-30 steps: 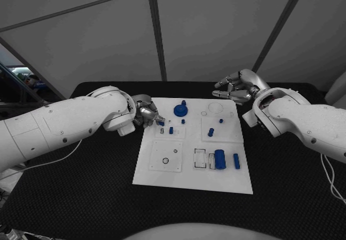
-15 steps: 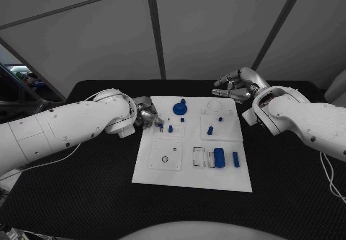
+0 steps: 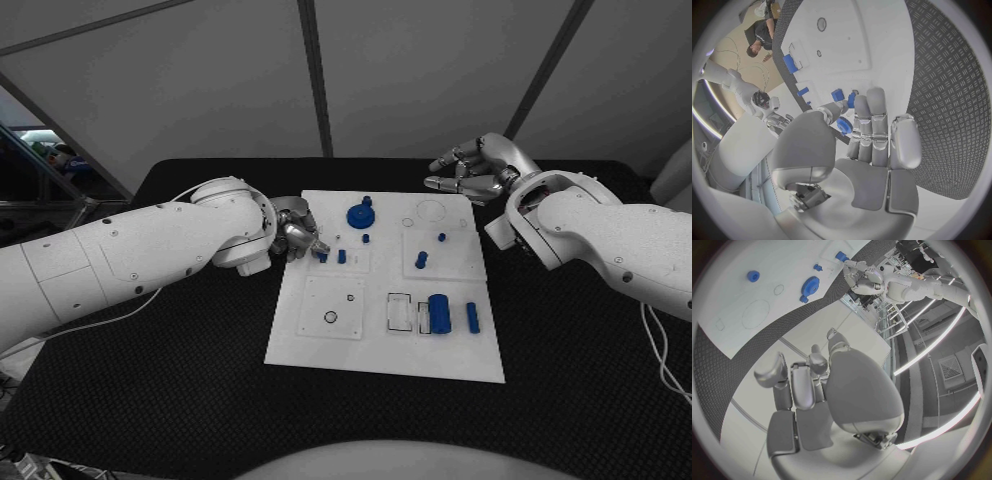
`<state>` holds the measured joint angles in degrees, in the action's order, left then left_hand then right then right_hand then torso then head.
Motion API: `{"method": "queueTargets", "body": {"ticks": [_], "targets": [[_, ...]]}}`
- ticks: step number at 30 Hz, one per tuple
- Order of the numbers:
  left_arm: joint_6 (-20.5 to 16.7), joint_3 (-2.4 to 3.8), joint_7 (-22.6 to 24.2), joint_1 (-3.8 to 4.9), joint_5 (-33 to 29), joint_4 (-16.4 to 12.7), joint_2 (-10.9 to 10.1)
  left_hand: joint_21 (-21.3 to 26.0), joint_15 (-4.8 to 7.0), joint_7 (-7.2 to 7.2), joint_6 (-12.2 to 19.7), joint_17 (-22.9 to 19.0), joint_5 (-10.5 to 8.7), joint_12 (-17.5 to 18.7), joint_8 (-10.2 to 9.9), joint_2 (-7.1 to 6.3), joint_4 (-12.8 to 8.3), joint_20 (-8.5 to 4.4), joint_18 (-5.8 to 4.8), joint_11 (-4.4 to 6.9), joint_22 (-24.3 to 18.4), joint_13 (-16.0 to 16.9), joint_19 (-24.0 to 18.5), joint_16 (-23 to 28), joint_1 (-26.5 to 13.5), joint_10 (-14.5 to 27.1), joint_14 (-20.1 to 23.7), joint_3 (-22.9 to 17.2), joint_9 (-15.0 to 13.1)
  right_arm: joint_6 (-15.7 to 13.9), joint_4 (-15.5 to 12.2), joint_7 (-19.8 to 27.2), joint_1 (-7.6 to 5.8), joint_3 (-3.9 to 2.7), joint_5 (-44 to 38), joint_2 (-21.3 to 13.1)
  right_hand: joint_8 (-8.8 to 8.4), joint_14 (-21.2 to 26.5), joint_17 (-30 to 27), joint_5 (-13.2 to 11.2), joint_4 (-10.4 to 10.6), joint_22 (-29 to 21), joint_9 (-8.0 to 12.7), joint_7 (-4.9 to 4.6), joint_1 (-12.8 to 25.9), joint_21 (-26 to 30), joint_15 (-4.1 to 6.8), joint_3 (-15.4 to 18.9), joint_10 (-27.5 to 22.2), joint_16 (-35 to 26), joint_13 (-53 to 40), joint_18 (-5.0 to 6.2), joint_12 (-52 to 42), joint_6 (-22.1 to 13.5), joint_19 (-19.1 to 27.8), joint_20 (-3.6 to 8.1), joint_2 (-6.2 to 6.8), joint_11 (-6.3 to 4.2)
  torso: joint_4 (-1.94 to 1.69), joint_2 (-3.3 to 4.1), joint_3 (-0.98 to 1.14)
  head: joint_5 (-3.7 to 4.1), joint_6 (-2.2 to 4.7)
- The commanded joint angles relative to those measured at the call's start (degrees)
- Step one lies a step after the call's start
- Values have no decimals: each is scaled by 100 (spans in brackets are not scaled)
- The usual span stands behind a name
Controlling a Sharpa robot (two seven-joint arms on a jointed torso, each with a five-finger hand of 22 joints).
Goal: Assemble the parts on the task board
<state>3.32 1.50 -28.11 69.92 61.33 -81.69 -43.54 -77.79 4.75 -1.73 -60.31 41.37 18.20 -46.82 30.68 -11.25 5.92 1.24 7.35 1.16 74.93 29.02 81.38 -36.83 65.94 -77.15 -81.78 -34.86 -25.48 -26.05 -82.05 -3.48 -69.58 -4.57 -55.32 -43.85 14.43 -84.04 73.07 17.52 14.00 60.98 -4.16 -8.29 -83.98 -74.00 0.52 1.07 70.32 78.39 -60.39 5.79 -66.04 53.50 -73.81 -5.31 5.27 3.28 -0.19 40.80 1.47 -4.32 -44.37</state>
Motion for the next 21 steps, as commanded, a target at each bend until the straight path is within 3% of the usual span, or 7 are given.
{"method": "queueTargets", "body": {"ticks": [1,21], "targets": [[200,2,6,4,138,-2,14,-20,44,3,-23,4,30,-36,31,47,-816,9,-356,143,207,8,45,-38,1,-190,-13,-854,-14,33,-3,22,-6,-4,-5,6,27,-198,-6,20,16,-6,7,16,46,40,53,-2,-33,-22,9,29,15,-33,45,10,-27,-7,-3,1,2,-5,3],[221,2,-36,2,213,62,31,-16,45,4,-26,4,34,-33,32,43,-821,8,-355,144,204,5,42,-38,-3,-194,-12,-862,-15,42,4,22,-2,-4,-5,9,27,-198,-6,20,16,-6,7,16,46,40,53,-2,-33,-22,9,29,15,-33,45,10,-27,-7,-2,-1,2,-6,-18]]}}
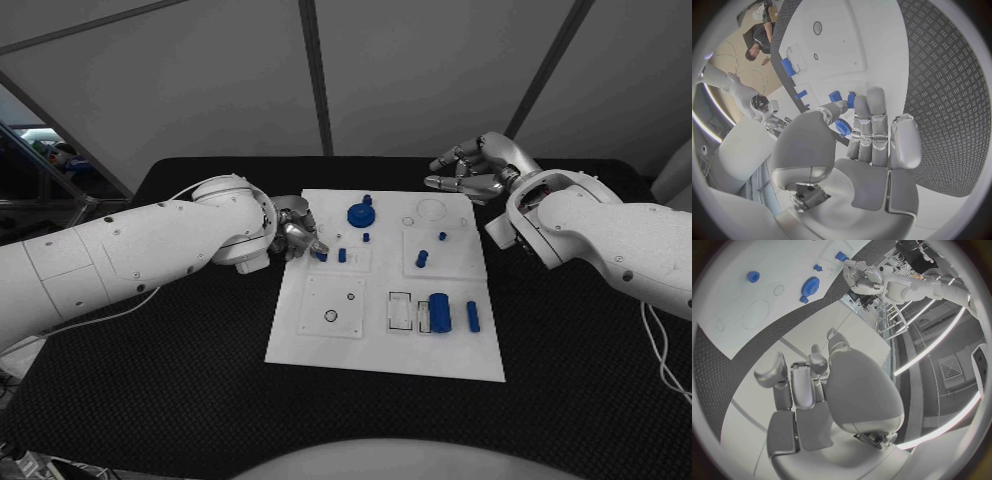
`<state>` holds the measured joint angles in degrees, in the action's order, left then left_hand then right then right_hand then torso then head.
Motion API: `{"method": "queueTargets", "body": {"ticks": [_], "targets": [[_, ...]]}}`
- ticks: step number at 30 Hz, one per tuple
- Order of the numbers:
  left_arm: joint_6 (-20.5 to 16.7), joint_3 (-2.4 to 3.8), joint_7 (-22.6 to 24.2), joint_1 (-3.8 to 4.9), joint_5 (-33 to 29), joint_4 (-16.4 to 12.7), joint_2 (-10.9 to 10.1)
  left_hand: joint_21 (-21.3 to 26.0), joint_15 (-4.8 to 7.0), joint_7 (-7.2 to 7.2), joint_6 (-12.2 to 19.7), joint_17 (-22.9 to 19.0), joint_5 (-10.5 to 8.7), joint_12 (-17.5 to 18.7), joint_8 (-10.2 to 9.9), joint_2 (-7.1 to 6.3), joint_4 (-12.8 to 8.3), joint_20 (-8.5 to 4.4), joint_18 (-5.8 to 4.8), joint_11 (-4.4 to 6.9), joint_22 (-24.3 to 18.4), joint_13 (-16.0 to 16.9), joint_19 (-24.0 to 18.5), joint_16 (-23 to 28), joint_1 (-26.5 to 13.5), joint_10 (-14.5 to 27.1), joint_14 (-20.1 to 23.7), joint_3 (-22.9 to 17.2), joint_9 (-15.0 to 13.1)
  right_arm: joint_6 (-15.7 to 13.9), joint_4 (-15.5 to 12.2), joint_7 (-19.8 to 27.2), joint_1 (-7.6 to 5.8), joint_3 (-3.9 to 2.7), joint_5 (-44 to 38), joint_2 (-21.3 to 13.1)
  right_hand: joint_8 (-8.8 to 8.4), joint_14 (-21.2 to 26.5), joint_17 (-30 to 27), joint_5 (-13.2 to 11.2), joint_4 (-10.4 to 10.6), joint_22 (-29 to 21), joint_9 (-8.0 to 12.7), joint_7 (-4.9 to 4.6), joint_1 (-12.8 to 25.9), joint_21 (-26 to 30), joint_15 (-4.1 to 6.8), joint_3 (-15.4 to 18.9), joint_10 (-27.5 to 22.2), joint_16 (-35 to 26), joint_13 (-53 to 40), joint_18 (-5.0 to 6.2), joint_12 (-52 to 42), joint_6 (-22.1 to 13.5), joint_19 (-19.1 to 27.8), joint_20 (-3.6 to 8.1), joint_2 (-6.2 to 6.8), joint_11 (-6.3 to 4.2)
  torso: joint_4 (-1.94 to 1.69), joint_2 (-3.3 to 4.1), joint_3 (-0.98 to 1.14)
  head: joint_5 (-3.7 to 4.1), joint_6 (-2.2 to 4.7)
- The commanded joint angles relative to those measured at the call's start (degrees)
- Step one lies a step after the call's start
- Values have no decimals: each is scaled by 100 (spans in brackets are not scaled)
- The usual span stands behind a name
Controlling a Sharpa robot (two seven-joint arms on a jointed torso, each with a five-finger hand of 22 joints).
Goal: Assemble the parts on the task board
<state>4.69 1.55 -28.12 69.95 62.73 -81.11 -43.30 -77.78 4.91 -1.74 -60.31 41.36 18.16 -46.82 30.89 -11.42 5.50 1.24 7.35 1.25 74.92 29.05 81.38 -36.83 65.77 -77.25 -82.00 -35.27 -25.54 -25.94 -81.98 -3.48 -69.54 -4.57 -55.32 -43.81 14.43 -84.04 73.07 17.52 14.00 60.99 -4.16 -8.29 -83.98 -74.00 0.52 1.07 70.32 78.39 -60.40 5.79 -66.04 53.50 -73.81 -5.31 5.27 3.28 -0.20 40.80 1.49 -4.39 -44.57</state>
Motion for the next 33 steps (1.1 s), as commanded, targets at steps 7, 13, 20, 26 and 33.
{"method": "queueTargets", "body": {"ticks": [7,13,20,26,33], "targets": [[146,-4,-45,-2,78,19,44,-25,30,6,-29,7,40,-54,14,58,-783,7,-358,136,214,32,49,-40,13,-193,9,-827,-11,31,-4,23,-5,-4,-5,7,32,-199,-7,41,16,-10,7,16,50,45,54,-7,-35,-27,12,29,14,-33,42,11,-27,-7,0,2,1,5,2],[308,-4,-63,-4,77,54,99,-30,32,12,-47,7,42,-138,22,44,-787,3,-359,140,222,145,52,-40,-21,-240,8,-838,-17,30,-3,24,-4,-4,-5,9,32,-199,-7,41,16,-10,7,16,50,45,54,-7,-35,-27,12,29,14,-33,42,11,-27,-7,5,2,2,6,-15],[401,-4,-85,-5,76,132,151,-59,42,49,-114,12,23,-275,37,53,-742,-6,-368,162,260,318,72,-46,-171,-350,-3,-780,-29,30,-4,24,-4,-4,-5,6,32,-199,-7,41,16,-10,7,16,50,45,54,-7,-35,-27,12,29,14,-33,42,11,-27,-7,3,1,1,17,-27],[408,-4,-93,-5,75,181,181,-76,50,71,-155,16,15,-343,34,76,-722,-13,-374,177,283,407,85,-51,-228,-396,-7,-720,-28,29,-6,23,-4,-4,-5,1,32,-199,-7,41,16,-10,7,16,50,45,54,-7,-35,-27,12,29,14,-33,42,11,-27,-7,-1,2,3,22,-31],[455,-4,-98,-5,75,206,203,-121,64,102,-230,24,6,-461,12,125,-689,-26,-388,199,338,567,118,-58,-306,-463,-12,-590,-16,30,-9,21,-4,-4,-5,-4,32,-199,-7,41,16,-10,7,16,50,45,54,-7,-35,-27,12,29,14,-33,42,11,-27,-7,1,-2,1,24,-42]]}}
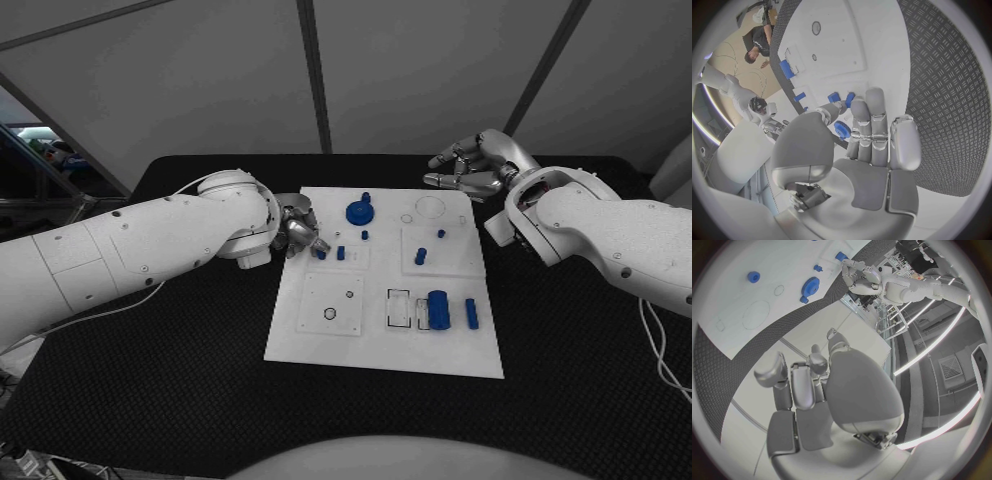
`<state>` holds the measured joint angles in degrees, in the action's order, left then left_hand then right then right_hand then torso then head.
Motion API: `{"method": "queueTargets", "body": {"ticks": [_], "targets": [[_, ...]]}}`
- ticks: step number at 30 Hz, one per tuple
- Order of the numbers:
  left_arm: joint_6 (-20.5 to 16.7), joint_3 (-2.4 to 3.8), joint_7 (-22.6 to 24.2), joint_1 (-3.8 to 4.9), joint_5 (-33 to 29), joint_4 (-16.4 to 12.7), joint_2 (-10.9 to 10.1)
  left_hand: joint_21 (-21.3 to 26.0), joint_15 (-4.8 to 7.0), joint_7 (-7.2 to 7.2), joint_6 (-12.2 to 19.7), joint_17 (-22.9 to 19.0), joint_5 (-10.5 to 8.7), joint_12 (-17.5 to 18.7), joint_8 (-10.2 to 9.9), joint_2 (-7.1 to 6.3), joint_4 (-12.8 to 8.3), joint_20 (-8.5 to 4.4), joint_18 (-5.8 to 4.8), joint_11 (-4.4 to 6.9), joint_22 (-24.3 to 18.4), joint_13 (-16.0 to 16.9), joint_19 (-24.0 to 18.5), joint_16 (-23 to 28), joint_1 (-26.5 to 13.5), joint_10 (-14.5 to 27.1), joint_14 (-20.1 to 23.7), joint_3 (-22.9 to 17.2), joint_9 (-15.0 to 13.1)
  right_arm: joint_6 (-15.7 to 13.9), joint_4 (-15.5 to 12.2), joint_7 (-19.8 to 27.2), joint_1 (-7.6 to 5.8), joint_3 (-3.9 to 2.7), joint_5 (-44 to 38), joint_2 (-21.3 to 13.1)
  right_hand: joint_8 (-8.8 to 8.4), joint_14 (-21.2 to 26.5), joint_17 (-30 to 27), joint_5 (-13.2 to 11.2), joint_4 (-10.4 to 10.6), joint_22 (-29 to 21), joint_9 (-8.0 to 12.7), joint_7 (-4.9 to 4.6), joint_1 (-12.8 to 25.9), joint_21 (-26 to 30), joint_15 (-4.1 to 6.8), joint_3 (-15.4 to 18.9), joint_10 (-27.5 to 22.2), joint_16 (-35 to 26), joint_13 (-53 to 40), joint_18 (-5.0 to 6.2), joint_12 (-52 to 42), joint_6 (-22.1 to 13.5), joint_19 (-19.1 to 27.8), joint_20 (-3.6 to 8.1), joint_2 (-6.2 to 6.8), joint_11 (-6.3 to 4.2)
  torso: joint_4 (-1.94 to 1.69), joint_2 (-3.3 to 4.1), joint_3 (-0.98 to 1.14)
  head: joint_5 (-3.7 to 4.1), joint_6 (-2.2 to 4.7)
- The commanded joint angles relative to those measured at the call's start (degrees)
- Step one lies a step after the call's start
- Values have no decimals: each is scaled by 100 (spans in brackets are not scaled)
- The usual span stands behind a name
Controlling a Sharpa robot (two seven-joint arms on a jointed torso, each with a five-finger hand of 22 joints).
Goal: Assemble the parts on the task board
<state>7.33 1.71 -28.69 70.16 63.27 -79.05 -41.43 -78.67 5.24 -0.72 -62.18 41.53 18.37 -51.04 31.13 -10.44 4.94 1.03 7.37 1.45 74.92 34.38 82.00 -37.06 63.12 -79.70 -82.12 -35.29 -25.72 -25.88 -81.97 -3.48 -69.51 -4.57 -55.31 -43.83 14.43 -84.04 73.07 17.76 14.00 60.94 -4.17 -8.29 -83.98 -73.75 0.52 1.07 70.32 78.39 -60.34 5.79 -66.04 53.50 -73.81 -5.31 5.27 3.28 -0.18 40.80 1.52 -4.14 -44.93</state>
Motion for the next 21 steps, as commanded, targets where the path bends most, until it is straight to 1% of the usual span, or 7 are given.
{"method": "queueTargets", "body": {"ticks": [1,11,18,21], "targets": [[193,-21,-41,-26,22,2,16,-38,33,5,-55,9,-15,-53,-17,32,-629,-6,-392,182,345,55,60,-37,-50,-227,0,-567,4,23,-9,20,-7,-4,-6,-3,32,-199,-8,17,17,-6,8,16,50,21,54,-7,-35,-27,6,30,14,-33,42,12,-27,-7,-2,-1,-1,0,-5],[204,-21,-43,-26,23,19,10,-78,52,50,-188,18,-27,-165,-129,96,-548,-27,-406,213,403,240,93,-42,-191,-288,-3,-162,57,17,-11,22,-7,-4,-6,-10,32,-199,-8,17,17,-6,8,16,50,21,54,-7,-35,-27,6,30,14,-33,42,12,-27,-7,-4,-1,-3,1,-8],[185,-21,-46,-26,25,37,11,-92,59,69,-287,23,-30,-190,-244,146,-407,-35,-412,226,434,317,108,-42,-329,-296,-4,286,110,14,-9,22,-7,-4,-6,-10,32,-199,-8,17,17,-6,8,16,50,21,54,-7,-35,-27,6,30,14,-33,42,12,-27,-7,0,0,-1,3,-13],[166,-21,-48,-26,26,50,16,-94,57,67,-333,26,-35,-190,-279,180,-279,-35,-414,222,442,329,112,-44,-452,-294,-5,489,127,12,-9,23,-6,-4,-6,-11,32,-199,-8,17,17,-6,8,16,50,21,54,-7,-35,-27,6,30,14,-33,42,12,-27,-7,-5,-1,-3,8,-15]]}}
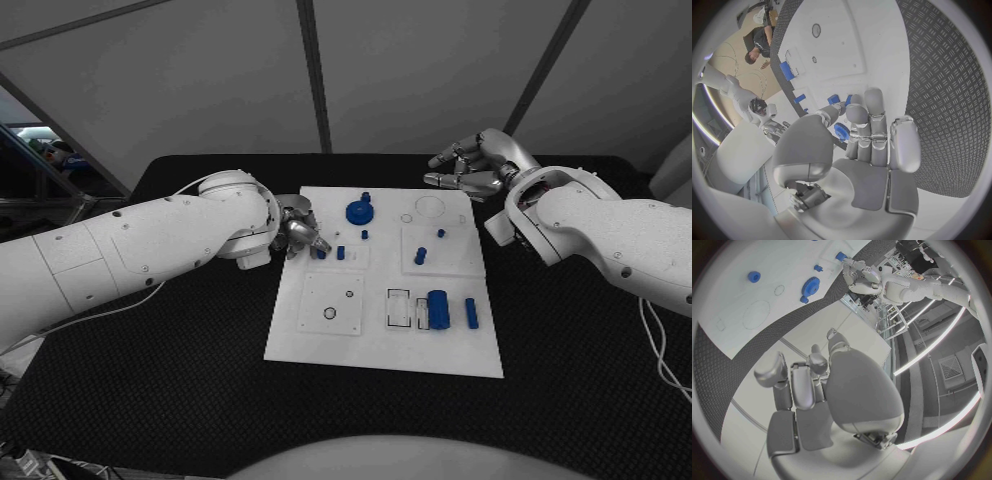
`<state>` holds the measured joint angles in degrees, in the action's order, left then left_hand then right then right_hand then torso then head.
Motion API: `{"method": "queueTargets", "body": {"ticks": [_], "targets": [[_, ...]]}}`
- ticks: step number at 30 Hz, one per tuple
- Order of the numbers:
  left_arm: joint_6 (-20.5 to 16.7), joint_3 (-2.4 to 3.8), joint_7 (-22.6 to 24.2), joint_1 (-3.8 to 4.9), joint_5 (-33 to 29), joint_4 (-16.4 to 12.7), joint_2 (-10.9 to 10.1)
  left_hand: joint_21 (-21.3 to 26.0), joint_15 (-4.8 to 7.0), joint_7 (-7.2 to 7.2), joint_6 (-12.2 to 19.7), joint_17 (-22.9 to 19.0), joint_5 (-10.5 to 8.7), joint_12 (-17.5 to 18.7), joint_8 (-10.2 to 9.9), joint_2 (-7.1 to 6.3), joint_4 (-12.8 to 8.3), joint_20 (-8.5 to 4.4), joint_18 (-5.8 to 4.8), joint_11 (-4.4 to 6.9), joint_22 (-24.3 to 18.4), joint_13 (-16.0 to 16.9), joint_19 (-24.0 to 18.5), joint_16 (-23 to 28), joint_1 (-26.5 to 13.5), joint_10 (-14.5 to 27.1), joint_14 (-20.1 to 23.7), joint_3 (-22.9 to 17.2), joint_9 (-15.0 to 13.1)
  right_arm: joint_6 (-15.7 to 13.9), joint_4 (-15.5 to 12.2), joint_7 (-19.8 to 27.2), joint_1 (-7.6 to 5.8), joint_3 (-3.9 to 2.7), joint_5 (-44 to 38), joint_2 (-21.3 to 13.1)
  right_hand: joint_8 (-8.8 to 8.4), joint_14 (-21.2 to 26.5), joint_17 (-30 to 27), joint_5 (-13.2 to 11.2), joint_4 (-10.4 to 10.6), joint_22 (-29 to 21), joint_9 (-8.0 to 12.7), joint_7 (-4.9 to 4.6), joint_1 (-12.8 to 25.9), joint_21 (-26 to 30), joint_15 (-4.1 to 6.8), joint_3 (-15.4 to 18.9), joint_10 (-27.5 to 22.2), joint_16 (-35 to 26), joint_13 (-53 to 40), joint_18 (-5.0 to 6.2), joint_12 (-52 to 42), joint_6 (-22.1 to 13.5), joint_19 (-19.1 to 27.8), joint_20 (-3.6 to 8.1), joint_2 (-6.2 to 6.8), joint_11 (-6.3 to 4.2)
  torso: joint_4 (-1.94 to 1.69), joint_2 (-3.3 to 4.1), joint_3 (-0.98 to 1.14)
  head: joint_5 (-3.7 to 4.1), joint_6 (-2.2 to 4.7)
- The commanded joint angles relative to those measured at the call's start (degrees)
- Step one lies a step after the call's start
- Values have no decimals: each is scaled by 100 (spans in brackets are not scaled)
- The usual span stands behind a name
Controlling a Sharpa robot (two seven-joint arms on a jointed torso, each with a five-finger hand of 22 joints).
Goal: Assemble the parts on the task board
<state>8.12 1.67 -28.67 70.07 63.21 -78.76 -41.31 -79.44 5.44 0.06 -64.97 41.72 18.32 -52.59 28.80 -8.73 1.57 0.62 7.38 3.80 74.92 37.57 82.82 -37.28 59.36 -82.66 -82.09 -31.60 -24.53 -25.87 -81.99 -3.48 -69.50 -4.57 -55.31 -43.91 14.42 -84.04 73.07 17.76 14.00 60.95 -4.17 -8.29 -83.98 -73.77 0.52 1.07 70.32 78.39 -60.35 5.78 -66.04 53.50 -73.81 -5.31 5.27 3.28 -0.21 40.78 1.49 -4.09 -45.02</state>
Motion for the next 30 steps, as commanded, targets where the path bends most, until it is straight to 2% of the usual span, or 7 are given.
{"method": "queueTargets", "body": {"ticks": [1,7,14,17,26,30], "targets": [[82,-17,-51,-17,32,26,7,-18,37,-11,-62,6,-30,-38,-58,19,86,5,-416,-13,445,17,31,-21,-100,2,-8,170,13,11,-7,24,-7,-4,-6,-3,33,-199,-8,17,17,-6,8,16,50,22,54,-7,-35,-27,7,30,14,-33,42,12,-27,-7,1,1,0,3,-5],[68,-17,-53,-17,32,49,13,-25,32,-16,-139,10,-50,-58,-120,3,345,8,-420,-19,464,63,40,-21,-362,0,-9,666,40,8,-8,25,-7,-4,-6,-4,35,-197,-16,24,16,-17,8,16,51,30,55,-10,-44,-35,19,32,22,-34,44,12,-25,-7,2,-1,2,7,-8],[1,-16,-55,-17,32,50,-1,-34,33,-16,-198,13,-50,-78,-195,19,561,6,-423,-19,487,118,50,-18,-470,4,-9,1225,68,8,-7,25,-7,-4,-6,-8,35,-197,-16,24,16,-17,8,16,51,30,55,-10,-44,-35,19,32,22,-34,44,12,-25,-7,1,0,1,7,-2],[-37,-16,-55,-18,32,41,-7,-35,36,-9,-226,17,-41,-107,-218,64,664,4,-424,-14,496,176,54,-19,-464,3,-9,1472,73,10,-8,24,-7,-4,-6,-9,35,-197,-16,24,16,-17,8,16,51,30,55,-10,-44,-35,19,32,22,-34,44,12,-25,-7,0,2,0,9,-2],[-299,-11,-41,-20,-16,1,-32,-1,37,-11,-237,19,-30,-84,-262,132,856,3,-415,-17,477,183,39,-17,-413,20,-10,1873,80,11,2,27,-6,-4,-6,-9,35,-197,-16,24,16,-17,8,16,51,30,55,-10,-44,-35,19,32,22,-34,44,12,-25,-7,1,1,-3,10,3],[-514,-6,-9,-21,-167,-21,-58,99,27,-34,-183,10,-24,65,-303,113,918,9,-388,-36,388,13,-22,-4,-356,93,-6,2035,90,10,12,29,-6,-4,-6,-5,35,-197,-16,24,16,-17,8,16,51,30,55,-10,-44,-35,19,32,22,-34,44,12,-25,-7,-1,0,-3,17,6]]}}
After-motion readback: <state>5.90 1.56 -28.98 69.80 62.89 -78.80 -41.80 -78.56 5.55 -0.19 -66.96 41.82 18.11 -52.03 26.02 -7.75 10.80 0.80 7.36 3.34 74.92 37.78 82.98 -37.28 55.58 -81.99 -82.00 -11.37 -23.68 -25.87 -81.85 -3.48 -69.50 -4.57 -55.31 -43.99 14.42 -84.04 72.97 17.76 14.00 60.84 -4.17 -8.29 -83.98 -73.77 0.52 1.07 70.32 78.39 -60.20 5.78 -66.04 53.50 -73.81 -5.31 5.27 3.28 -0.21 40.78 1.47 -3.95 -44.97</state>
